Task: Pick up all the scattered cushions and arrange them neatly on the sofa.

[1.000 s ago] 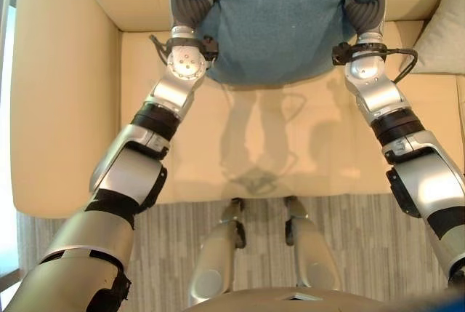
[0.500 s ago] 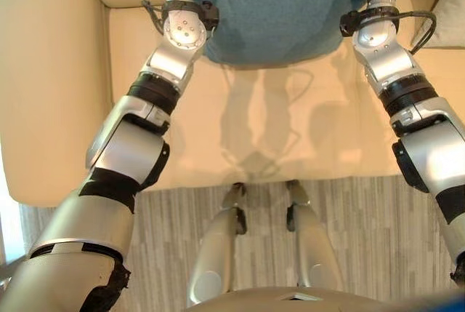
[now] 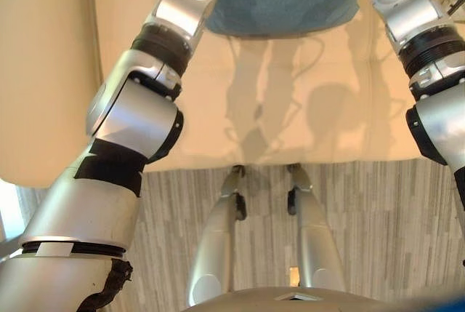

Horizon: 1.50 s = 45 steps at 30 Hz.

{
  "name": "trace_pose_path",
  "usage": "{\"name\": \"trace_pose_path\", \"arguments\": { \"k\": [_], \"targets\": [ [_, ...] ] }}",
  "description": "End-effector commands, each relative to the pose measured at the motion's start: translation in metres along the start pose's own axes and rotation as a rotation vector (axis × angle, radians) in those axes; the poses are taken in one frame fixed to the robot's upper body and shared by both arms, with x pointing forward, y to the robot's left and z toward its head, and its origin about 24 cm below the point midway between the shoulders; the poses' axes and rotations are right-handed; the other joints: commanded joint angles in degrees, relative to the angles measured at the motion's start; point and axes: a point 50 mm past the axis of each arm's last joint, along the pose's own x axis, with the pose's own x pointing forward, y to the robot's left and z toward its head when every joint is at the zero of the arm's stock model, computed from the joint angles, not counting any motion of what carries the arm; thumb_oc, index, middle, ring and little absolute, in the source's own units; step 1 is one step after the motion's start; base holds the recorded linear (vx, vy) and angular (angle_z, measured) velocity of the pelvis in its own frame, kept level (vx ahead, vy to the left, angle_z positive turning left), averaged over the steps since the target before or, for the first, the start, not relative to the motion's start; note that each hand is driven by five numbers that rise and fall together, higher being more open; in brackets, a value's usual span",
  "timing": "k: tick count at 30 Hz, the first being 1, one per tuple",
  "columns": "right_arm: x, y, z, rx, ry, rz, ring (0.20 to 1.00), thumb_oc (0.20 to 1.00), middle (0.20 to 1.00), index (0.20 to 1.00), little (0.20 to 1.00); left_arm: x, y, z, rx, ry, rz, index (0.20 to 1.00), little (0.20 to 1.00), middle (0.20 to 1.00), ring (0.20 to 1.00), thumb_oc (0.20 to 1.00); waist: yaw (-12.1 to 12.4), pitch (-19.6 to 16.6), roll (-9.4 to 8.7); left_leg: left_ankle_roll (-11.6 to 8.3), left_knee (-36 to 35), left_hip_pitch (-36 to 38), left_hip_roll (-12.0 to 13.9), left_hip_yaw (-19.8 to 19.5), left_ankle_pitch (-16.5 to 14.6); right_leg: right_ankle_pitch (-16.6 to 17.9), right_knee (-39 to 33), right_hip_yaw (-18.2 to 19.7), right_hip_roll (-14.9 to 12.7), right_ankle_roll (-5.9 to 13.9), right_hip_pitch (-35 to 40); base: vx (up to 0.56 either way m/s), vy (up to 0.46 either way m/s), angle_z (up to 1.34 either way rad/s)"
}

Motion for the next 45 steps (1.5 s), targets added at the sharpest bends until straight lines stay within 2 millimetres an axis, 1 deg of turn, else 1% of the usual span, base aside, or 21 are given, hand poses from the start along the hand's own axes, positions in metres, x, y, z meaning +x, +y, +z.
{"name": "trace_pose_path", "arguments": {
  "k": [1,7,12,13,15,16,17,19,24,27,30,31,32,33,36,37,40,41,42,43,45],
  "targets": [
    [-0.006,0.016,0.027,-0.156,-0.101,-0.009,1.0,1.0,1.0,1.0,1.0,-0.004,-0.031,0.028,0.123,-0.084,-0.051,1.0,1.0,1.0,1.0,1.0,-0.28,-2.29,0.7,-3.75,2.89,-0.88,-0.73,-1.3,-7.83,-0.12,-3.96,-4.07,-3.18,5.43,1.51,0.0,0.0,0.0],
    [0.004,-0.002,0.036,-0.208,-0.101,-0.097,1.0,1.0,1.0,1.0,1.0,0.007,-0.019,0.042,0.156,-0.077,0.039,1.0,1.0,1.0,1.0,1.0,-0.16,-4.33,1.25,-3.91,0.15,-1.45,-0.93,-1.66,-6.02,0.39,-4.46,-4.42,-3.36,5.62,0.17,0.01,-0.005,0.03],
    [0.021,-0.032,0.024,-0.177,-0.034,-0.152,1.0,1.0,1.0,1.0,1.0,0.027,0.019,0.047,0.052,-0.033,0.142,1.0,1.0,1.0,1.0,1.0,0.02,-5.39,1.23,-4.27,-0.23,-1.33,-1.01,-1.66,-5.66,0.72,-5.2,-4.73,-3.38,5.94,0.49,0.02,-0.001,0.02],
    [0.034,-0.063,0.01,-0.138,0.003,-0.205,1.0,1.0,1.0,1.0,1.0,0.043,0.068,0.045,0.021,-0.029,0.232,1.0,1.0,1.0,1.0,1.0,0.2,-5.9,1.18,-4.64,-0.92,-0.94,-0.95,-1.72,-5.17,0.86,-5.44,-4.86,-3.29,6.13,0.89,0.0,0.0,0.0],
    [0.038,-0.078,-0.002,-0.137,0.036,-0.229,1.0,1.0,1.0,1.0,1.0,0.047,0.085,0.042,0.035,-0.03,0.252,1.0,1.0,1.0,1.0,1.0,0.26,-6.22,1.2,-4.76,-1.52,-0.66,-0.81,-1.79,-5.09,0.95,-5.53,-4.89,-3.31,6.24,1.07,0.02,-0.007,-0.01],
    [0.043,-0.111,-0.031,-0.148,0.115,-0.279,1.0,1.0,1.0,1.0,1.0,0.052,0.131,0.033,-0.007,-0.005,0.336,1.0,1.0,1.0,1.0,1.0,0.56,-6.7,1.24,-5.08,-2.44,0.34,-0.47,-1.61,-4.87,0.67,-5.74,-5.08,-3.22,6.2,1.78,0.03,-0.006,0.0],
    [0.043,-0.112,-0.031,-0.147,0.115,-0.279,1.0,1.0,1.0,1.0,1.0,0.053,0.131,0.033,-0.008,-0.005,0.335,1.0,1.0,1.0,1.0,1.0,0.56,-6.62,1.25,-5.09,-2.5,0.44,-0.46,-1.61,-4.86,0.67,-5.76,-5.08,-3.21,6.2,1.86,0.0,0.0,0.0],
    [0.045,-0.138,-0.052,-0.152,0.158,-0.316,1.0,1.0,1.0,1.0,1.0,0.052,0.181,0.025,-0.019,-0.002,0.42,1.0,1.0,1.0,1.0,1.0,0.94,-6.93,1.25,-5.31,-2.38,1.37,-0.16,-1.35,-5.11,0.49,-5.82,-5.25,-3.15,5.98,2.77,0.0,0.0,0.0],
    [0.04,-0.156,-0.074,-0.112,0.144,-0.306,1.0,1.0,1.0,1.0,1.0,0.042,0.223,0.008,-0.031,-0.028,0.443,1.0,1.0,1.0,1.0,1.0,1.19,-7.06,1.1,-5.69,-1.62,2.91,0.26,-1.23,-5.84,0.33,-5.96,-5.62,-3.15,5.77,4.65,0.0,0.0,0.0],
    [0.028,-0.156,-0.098,-0.078,0.11,-0.256,1.0,1.0,1.0,1.0,1.0,0.026,0.226,-0.017,0.042,-0.054,0.357,1.0,1.0,1.0,1.0,1.0,1.24,-7.2,1.18,-5.79,-1.35,4.81,0.62,-1.21,-6.36,-0.13,-6.09,-5.88,-3.17,5.4,6.77,0.0,0.0,0.0],
    [-0.016,-0.131,-0.15,-0.057,0.115,-0.079,1.0,1.0,1.0,1.0,1.0,-0.022,0.223,-0.081,0.09,0.026,0.255,1.0,1.0,1.0,1.0,1.0,0.67,-7.84,0.49,-5.68,-2.07,9.96,0.92,-1.17,-7.14,-0.77,-6.78,-6.93,-3.27,5.11,11.81,0.03,-0.053,0.04],
    [-0.019,-0.13,-0.152,-0.059,0.118,-0.074,1.0,1.0,1.0,1.0,1.0,-0.025,0.222,-0.083,0.094,0.031,0.253,1.0,1.0,1.0,1.0,1.0,0.58,-8.12,0.4,-5.63,-2.18,9.94,0.81,-1.2,-6.8,-0.52,-6.91,-6.98,-3.38,5.1,11.84,0.07,-0.058,0.05],
    [-0.047,-0.123,-0.183,-0.028,0.186,-0.027,1.0,1.0,1.0,1.0,1.0,-0.056,0.211,-0.118,0.107,0.119,0.185,1.0,1.0,1.0,1.0,1.0,0.34,-8.52,-0.01,-5.51,-2.7,12.71,0.9,-1.28,-7.58,-1.14,-7.34,-7.56,-3.37,4.92,14.76,0.04,-0.035,0.04],
    [-0.049,-0.123,-0.185,-0.029,0.189,-0.025,1.0,1.0,1.0,1.0,1.0,-0.057,0.211,-0.118,0.109,0.12,0.182,1.0,1.0,1.0,1.0,1.0,0.35,-8.65,-0.16,-5.47,-2.78,12.65,0.8,-1.28,-7.28,-0.91,-7.43,-7.58,-3.47,4.91,14.74,0.08,-0.059,0.04],
    [-0.12,-0.111,-0.237,-0.063,0.317,0.119,1.0,1.0,1.0,1.0,1.0,-0.127,0.204,-0.168,0.18,0.282,0.046,1.0,1.0,1.0,1.0,1.0,0.16,-9.18,-1.0,-5.18,-3.82,16.94,0.6,-1.68,-7.71,-1.23,-8.45,-8.39,-3.4,4.87,19.26,0.06,-0.046,0.05],
    [-0.151,-0.101,-0.253,-0.068,0.373,0.175,1.0,1.0,1.0,1.0,1.0,-0.165,0.198,-0.194,0.194,0.393,0.013,1.0,1.0,1.0,1.0,1.0,-0.06,-9.33,-1.42,-5.23,-4.21,18.54,0.86,-1.64,-7.93,-1.43,-8.86,-8.72,-3.4,4.97,21.01,0.07,-0.047,0.07],
    [-0.22,-0.085,-0.286,-0.076,0.557,0.301,1.0,1.0,1.0,1.0,1.0,-0.247,0.192,-0.233,0.208,0.655,-0.076,1.0,1.0,1.0,1.0,1.0,-0.15,-9.95,-1.92,-4.84,-4.6,22.36,0.9,-2.06,-8.63,-2.19,-9.34,-9.0,-3.18,4.87,24.97,0.1,-0.036,0.04],
    [-0.269,-0.072,-0.302,-0.088,0.685,0.414,1.0,1.0,1.0,1.0,1.0,-0.314,0.188,-0.255,0.171,0.881,-0.1,1.0,1.0,1.0,1.0,1.0,-0.06,-10.25,-2.18,-4.61,-4.76,25.04,1.28,-2.35,-9.32,-3.04,-9.37,-9.1,-2.91,4.79,27.7,0.11,-0.035,0.02],
    [-0.291,-0.064,-0.305,-0.074,0.739,0.463,1.0,1.0,1.0,1.0,1.0,-0.34,0.188,-0.26,0.179,0.97,-0.11,1.0,1.0,1.0,1.0,1.0,-0.04,-10.39,-2.32,-4.51,-4.8,26.16,1.39,-2.45,-9.51,-3.3,-9.38,-9.18,-2.75,4.65,28.74,0.08,-0.026,0.07],
    [-0.291,-0.064,-0.305,-0.074,0.739,0.463,1.0,1.0,1.0,1.0,1.0,-0.34,0.188,-0.26,0.179,0.97,-0.11,1.0,1.0,1.0,1.0,1.0,-0.1,-10.47,-2.38,-4.48,-4.83,26.0,1.31,-2.48,-9.32,-3.17,-9.42,-9.19,-2.82,4.66,28.61,0.03,-0.017,0.1],
    [-0.338,-0.049,-0.31,-0.068,0.854,0.576,1.0,1.0,1.0,1.0,1.0,-0.399,0.182,-0.27,0.214,1.179,-0.189,1.0,1.0,1.0,1.0,1.0,-0.05,-11.22,-2.59,-4.34,-4.78,27.84,1.63,-2.67,-9.56,-3.79,-9.34,-9.17,-2.52,4.33,30.37,0.04,-0.016,0.09]
  ]
}}
